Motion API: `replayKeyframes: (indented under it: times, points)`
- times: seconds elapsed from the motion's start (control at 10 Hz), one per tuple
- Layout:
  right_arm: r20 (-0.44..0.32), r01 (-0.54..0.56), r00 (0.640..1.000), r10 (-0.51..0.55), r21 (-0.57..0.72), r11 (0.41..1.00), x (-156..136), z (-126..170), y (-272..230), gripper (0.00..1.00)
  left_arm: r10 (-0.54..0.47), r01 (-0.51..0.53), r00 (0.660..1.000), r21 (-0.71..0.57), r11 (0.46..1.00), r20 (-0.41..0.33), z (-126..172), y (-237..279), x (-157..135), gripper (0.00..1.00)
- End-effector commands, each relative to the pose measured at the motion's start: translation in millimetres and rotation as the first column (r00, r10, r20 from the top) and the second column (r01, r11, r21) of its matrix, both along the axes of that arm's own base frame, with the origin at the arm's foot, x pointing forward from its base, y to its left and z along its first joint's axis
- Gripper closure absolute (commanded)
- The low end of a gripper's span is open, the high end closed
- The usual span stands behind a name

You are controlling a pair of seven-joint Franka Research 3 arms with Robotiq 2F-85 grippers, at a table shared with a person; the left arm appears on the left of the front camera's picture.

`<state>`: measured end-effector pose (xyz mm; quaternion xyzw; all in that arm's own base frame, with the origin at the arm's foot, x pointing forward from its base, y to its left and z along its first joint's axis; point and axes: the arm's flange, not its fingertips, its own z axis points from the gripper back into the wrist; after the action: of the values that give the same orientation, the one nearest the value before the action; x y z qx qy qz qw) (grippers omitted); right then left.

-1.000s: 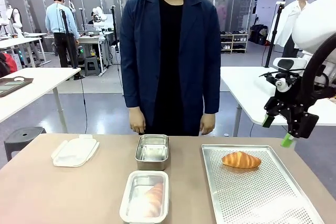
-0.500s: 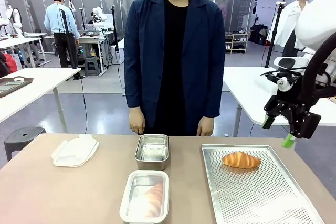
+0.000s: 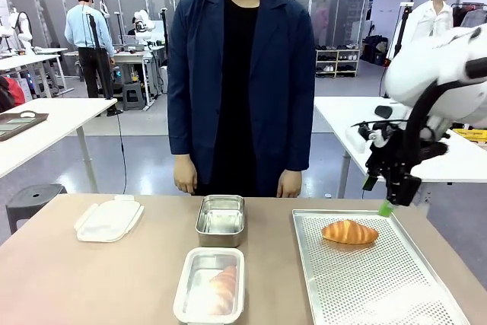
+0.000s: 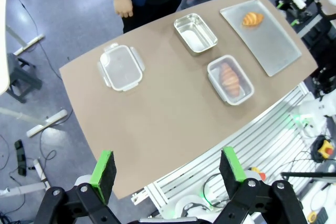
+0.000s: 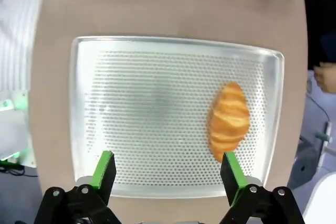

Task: Place the bread into the airtight container.
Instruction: Pick up a Butter Roll and place it into an empty Airtight Container.

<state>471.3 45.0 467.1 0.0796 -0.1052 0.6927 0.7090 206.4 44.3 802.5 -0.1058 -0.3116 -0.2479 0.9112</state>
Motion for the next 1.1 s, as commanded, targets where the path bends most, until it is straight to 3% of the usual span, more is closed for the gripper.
replayKeyframes:
  times: [0.0,0.5,0.8,1.0]
  points:
    - [-0.012,0.056,0.998,-0.057,-0.071,0.996,33,-10,9,0.0,-0.013,0.013,1.0,0.0,1.0,-0.006,2,-1,-1,0.0]
    - [-0.026,0.092,0.995,-0.098,-0.181,0.979,97,-66,23,0.0,-0.013,0.013,1.0,0.0,1.0,-0.006,2,-1,-1,0.0]
    - [-0.043,0.12,0.99,-0.133,-0.221,0.968,114,-105,29,0.0,-0.013,0.013,1.0,0.0,1.0,-0.006,2,-1,-1,0.0]
    - [0.005,0.134,0.991,-0.137,-0.234,0.963,120,-126,29,0.0,-0.013,0.013,1.0,0.0,1.0,-0.006,2,-1,-1,0.0]
